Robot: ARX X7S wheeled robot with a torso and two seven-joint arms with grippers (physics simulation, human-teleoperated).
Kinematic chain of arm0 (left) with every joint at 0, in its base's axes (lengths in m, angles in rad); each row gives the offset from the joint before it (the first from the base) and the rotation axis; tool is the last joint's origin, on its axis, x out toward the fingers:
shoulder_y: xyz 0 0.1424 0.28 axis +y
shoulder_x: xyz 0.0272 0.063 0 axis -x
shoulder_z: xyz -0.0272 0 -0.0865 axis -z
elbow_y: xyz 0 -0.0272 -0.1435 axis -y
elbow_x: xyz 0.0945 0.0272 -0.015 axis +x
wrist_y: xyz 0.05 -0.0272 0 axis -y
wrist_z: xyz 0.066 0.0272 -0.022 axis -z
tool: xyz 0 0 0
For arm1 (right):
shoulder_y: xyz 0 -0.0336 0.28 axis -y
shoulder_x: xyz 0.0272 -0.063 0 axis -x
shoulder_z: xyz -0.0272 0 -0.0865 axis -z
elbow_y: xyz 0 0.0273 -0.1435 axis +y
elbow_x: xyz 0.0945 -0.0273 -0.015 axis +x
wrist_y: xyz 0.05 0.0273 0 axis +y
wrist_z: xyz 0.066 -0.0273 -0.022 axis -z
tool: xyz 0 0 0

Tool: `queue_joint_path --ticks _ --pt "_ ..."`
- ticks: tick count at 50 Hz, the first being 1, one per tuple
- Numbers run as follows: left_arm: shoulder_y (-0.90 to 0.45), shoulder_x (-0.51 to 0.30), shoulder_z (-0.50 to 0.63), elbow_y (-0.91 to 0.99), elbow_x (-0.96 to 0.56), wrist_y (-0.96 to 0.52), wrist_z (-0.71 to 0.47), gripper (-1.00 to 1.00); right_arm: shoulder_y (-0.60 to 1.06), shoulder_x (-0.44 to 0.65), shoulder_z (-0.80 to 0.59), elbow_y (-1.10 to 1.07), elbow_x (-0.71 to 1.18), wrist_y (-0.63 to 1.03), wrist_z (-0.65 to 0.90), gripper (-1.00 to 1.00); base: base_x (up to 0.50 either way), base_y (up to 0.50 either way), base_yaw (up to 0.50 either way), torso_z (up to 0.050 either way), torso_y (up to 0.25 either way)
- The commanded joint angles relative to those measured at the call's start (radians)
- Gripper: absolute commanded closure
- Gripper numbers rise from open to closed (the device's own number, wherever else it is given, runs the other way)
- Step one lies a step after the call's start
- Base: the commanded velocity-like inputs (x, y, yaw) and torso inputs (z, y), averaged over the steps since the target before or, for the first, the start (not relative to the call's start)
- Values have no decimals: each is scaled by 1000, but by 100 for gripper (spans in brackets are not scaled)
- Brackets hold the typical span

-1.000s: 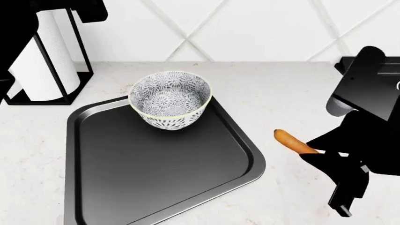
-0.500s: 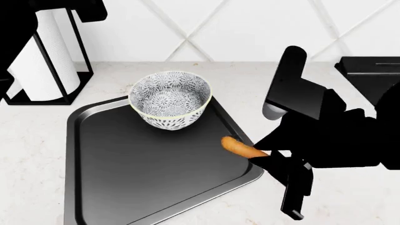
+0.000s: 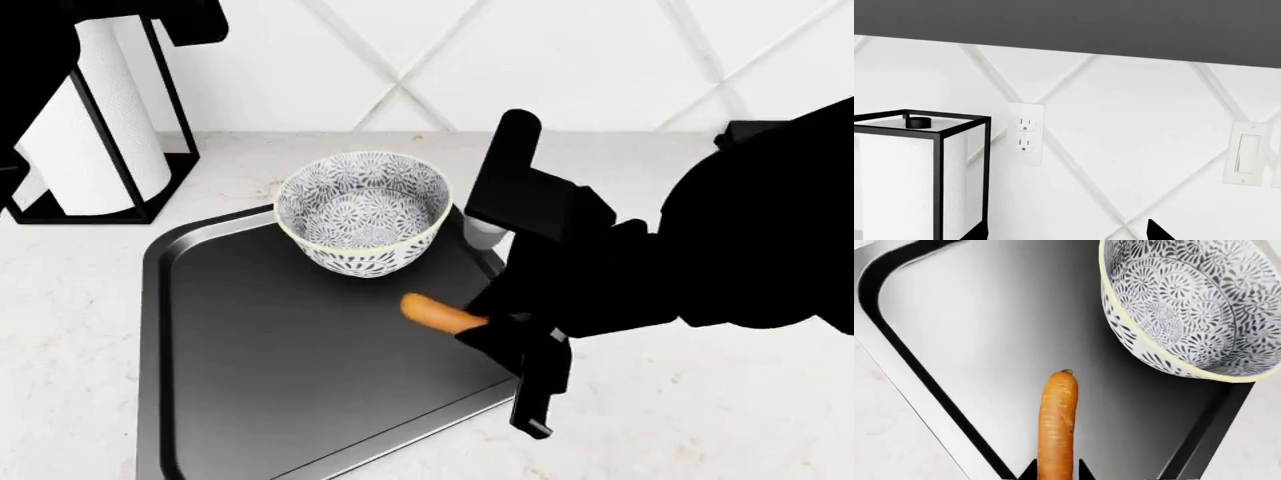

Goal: Place the two vegetables and bowl onto the tray for setting up a vegetable dip station.

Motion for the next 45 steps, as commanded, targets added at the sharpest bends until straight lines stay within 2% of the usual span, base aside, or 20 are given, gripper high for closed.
queue_joint_path --ticks 1,12,13,27,38,41,45 --pt "1 -2 1 -2 2 3 4 -100 -29 -70 -26 58 -79 -49 -47 100 0 0 0 0 0" --pt "-1 -4 2 0 -1 5 2 -100 -34 -96 -36 67 -89 -59 -52 100 0 0 0 0 0" --pt "-2 -4 2 0 -1 5 3 -100 -33 -97 -33 66 -84 -60 -49 -100 0 0 0 0 0" --pt "-7 -6 4 2 -6 6 -1 -100 -31 -86 -20 56 -66 -68 -14 -100 0 0 0 0 0" --pt "-31 -11 -1 11 -26 5 -17 -100 -12 -7 105 -40 157 -120 286 -100 0 0 0 0 0" --pt "-50 -13 -6 16 -40 3 -27 -100 4 36 160 -68 244 -177 418 -100 0 0 0 0 0" --pt "-71 -15 -11 22 -56 2 -38 -100 16 64 196 -98 264 -220 496 -100 0 0 0 0 0"
